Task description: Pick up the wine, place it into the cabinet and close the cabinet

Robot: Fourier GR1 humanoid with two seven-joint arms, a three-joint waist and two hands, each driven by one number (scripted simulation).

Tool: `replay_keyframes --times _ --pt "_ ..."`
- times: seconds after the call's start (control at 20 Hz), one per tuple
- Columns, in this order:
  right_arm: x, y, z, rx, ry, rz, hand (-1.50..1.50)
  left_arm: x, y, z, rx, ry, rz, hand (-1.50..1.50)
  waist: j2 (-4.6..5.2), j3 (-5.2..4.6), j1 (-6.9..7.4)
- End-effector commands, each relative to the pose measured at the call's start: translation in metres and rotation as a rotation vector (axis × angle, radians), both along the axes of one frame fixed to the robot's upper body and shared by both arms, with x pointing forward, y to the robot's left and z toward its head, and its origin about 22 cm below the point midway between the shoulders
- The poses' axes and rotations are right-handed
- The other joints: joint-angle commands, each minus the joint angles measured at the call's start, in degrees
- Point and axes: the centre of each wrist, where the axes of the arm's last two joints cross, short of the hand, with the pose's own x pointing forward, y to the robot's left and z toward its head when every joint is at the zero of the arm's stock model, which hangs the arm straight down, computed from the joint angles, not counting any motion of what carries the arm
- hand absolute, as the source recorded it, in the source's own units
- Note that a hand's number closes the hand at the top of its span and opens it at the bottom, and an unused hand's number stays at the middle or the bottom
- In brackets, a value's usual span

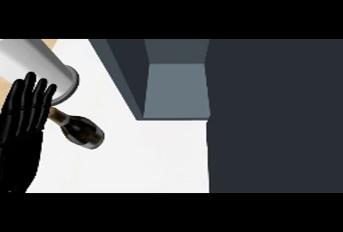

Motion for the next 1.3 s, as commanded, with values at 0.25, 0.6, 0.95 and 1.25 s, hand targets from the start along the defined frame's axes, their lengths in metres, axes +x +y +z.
replay_keyframes --times 0.25,0.6,0.95,1.25 --pt "-0.036 -0.015 0.011 -0.006 -0.088 -0.049 -1.5 0.064 0.084 0.012 -0.009 -0.108 -0.124 -1.5 1.59 0.23 -1.03" --pt "-0.032 -0.01 0.005 0.003 0.129 0.212 -1.5 0.09 0.072 -0.005 -0.354 0.214 -0.279 -1.5 1.59 0.31 -0.21" --pt "-0.043 -0.009 0.028 0.007 0.137 0.219 -1.5 0.085 0.044 0.015 -0.337 0.243 -0.284 -1.5 1.43 0.33 0.26" --pt "-0.05 -0.009 0.049 0.01 0.138 0.213 -1.5 0.078 0.029 0.006 -0.333 0.235 -0.292 -1.5 1.41 0.32 0.33"
